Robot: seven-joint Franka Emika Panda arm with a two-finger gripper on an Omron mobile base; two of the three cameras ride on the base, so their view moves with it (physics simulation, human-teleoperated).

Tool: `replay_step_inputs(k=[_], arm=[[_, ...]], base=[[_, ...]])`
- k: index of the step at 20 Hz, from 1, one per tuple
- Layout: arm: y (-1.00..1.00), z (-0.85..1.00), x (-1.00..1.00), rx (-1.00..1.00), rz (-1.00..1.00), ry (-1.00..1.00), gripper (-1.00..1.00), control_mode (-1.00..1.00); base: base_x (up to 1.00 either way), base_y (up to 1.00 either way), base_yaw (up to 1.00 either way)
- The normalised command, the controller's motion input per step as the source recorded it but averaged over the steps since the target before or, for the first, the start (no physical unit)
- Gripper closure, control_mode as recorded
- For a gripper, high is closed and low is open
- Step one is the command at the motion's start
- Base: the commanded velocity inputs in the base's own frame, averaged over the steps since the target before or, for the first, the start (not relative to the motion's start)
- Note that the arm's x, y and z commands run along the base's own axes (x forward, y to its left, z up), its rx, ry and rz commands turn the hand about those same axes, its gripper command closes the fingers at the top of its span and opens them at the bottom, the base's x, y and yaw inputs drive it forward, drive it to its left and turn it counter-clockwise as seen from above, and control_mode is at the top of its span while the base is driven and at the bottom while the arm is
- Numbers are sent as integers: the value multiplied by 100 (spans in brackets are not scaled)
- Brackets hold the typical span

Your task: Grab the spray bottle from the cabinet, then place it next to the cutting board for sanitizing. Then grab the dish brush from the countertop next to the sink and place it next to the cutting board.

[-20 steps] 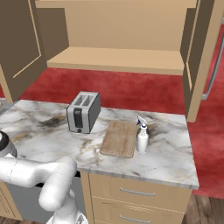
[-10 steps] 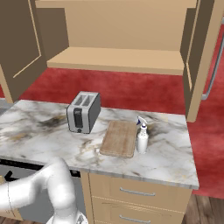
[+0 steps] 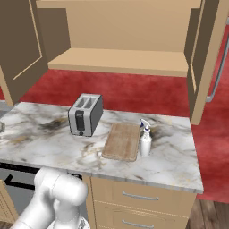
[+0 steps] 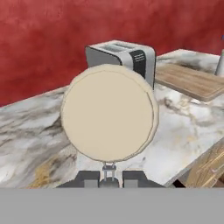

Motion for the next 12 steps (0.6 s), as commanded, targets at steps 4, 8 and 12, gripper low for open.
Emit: replay_step_inputs(k=[4,8,12], arm=[[-94,68,-100,17,0,-33,100,-100],[-84,72,-100,15,0,-34,100,-100],[-87,75,-98,14,0,-35,100,-100]], base=[[0,0,0],[0,0,0],[0,0,0]])
